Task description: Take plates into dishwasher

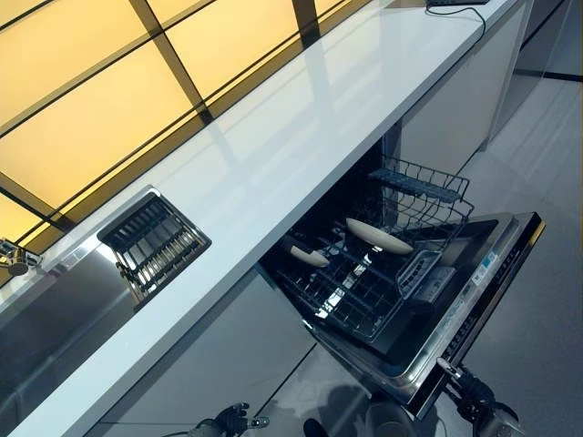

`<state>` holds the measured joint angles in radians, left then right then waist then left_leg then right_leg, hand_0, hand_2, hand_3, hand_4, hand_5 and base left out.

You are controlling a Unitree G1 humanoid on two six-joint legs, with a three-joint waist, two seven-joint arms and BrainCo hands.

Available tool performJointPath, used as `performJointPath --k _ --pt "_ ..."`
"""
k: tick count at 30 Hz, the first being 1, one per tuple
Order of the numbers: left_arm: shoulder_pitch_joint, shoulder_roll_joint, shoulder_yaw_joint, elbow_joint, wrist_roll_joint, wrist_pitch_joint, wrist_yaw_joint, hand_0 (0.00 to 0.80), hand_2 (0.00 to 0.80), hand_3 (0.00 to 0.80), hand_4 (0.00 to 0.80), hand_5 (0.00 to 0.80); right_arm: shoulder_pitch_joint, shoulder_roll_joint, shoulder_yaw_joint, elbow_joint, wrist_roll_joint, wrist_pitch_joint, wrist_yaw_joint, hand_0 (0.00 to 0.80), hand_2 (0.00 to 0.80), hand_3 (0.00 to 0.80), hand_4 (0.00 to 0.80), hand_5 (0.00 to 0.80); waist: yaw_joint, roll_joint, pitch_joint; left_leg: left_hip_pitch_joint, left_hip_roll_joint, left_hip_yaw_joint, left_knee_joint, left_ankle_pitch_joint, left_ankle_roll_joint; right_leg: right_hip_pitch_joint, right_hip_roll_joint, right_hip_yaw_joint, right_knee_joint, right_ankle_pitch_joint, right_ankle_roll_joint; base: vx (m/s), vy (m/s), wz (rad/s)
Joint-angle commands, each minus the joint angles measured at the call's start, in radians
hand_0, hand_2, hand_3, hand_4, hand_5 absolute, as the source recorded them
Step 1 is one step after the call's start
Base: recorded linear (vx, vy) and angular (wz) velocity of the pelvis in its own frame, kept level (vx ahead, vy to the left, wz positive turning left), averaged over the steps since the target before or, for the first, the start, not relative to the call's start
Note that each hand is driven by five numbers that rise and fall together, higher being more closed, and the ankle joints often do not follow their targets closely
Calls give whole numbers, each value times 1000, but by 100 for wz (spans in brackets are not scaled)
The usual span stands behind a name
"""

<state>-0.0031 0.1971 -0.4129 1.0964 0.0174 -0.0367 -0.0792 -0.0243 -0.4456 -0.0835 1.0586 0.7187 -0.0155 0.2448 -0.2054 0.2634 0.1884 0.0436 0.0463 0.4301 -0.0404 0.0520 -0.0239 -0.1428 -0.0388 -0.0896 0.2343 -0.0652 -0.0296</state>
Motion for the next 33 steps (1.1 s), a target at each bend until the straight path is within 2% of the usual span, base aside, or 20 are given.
performJointPath --k 1,11,14,22,33 --pt "-15 2 -14 17 -1 -26 7 0 0 0 0 0 -45 42 58 -74 10 -8 62 0 0 0 0 0 10 -56 -6 6 39 -43 -41 117 -84 263 27 -77 -300 -20 -26 0 0 0" --pt "14 7 -7 16 12 -37 0 0 0 0 0 0 -50 45 101 -177 -24 -13 161 0 0 0 0 0 26 -70 -5 10 34 -55 -21 102 -83 287 23 -92 -312 -19 -29 6 8 0" --pt "23 15 1 11 15 -31 -8 0 0 0 0 0 -53 59 130 -233 -42 -15 172 0 0 0 0 0 35 -81 -9 18 28 -54 -27 81 -75 291 21 -94 -321 -14 -23 30 58 3" --pt "52 17 17 42 22 -52 8 0 0 0 0 0 -90 67 180 -342 -51 11 175 0 0 0 0 0 61 -113 -24 22 18 -72 -19 44 -63 290 18 -94 -322 -14 -16 32 71 1" --pt "64 30 35 54 11 -42 22 0 0 0 0 0 -150 78 221 -427 -35 32 129 0 0 0 0 0 121 -155 -48 36 -2 -107 -4 -27 -36 315 3 -149 -322 -20 -8 71 94 9"
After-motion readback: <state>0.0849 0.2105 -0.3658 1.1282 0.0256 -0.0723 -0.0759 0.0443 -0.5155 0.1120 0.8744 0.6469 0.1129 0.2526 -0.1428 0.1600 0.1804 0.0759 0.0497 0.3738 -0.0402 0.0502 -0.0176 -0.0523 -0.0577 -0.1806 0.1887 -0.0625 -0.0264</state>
